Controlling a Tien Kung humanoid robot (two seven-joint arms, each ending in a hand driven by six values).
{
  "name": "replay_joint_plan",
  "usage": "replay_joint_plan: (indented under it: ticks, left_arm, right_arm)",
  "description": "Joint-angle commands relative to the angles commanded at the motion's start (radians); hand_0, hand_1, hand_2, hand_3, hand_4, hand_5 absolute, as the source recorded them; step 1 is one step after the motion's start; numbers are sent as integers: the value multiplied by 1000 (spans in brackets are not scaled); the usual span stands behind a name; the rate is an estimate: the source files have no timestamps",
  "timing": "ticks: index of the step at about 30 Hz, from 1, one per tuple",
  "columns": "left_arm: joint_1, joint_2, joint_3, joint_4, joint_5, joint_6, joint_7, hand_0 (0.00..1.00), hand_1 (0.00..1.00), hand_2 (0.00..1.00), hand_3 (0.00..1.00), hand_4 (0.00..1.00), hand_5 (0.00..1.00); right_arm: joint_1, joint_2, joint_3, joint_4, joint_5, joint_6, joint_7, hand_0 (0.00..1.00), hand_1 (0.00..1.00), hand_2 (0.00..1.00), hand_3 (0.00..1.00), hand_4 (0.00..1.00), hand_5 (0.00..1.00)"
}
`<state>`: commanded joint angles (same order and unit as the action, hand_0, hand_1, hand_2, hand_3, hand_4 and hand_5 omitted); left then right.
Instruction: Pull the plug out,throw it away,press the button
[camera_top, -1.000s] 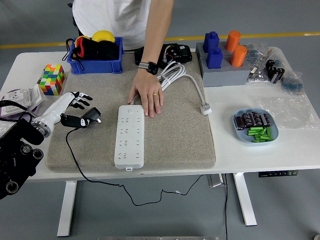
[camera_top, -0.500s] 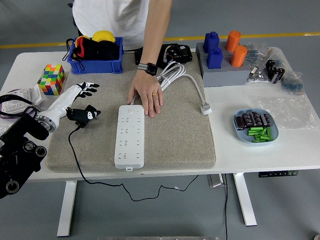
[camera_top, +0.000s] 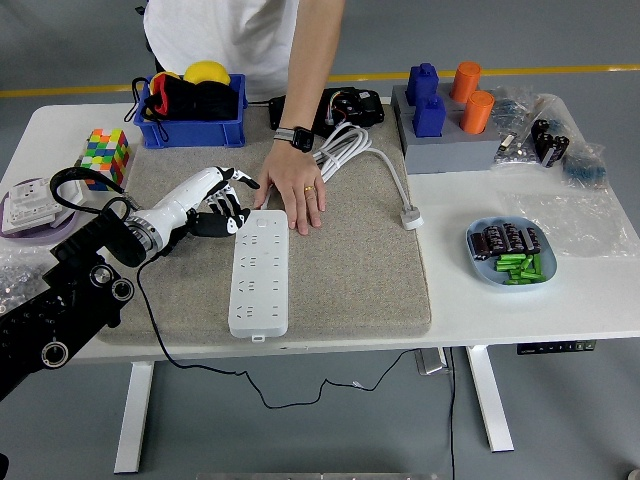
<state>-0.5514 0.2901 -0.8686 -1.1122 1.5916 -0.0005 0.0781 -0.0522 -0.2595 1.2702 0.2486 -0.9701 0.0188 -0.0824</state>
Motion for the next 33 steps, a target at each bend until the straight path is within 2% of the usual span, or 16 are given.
replay_joint_plan:
  ticks: [3,4,13,15,16,22,33]
  left_arm:
    - [-21,-8,26,23,1,-17,34,59,103,176,695,158,2]
    - [-27,-10,35,29,5,-21,43,35,56,139,689,91,2]
    - [-70,-24,104,78,35,-50,101,27,47,131,676,91,2]
    - [-76,-26,118,84,31,-51,103,27,47,131,676,91,2]
    - [-78,-27,124,87,29,-50,103,23,38,126,674,59,2]
    - [-90,-34,162,103,19,-45,100,23,36,125,673,63,2]
    - [-102,-57,155,137,26,-37,93,21,30,123,673,55,2]
  right_arm:
    - [-1,-2,-3,-1,1,0,0,726,680,658,647,746,606]
    - [0,-2,-4,-1,2,0,0,726,680,658,647,746,607]
    - [1,-4,-7,-1,4,0,0,726,679,658,647,745,607]
    - [2,-5,-7,-1,4,0,0,726,679,658,647,745,607]
    - [2,-5,-8,-1,4,0,0,726,680,658,647,747,608]
    - [1,-5,-11,0,5,0,0,726,679,658,647,746,607]
    - [-2,-4,-11,-1,5,0,0,726,679,658,647,745,607]
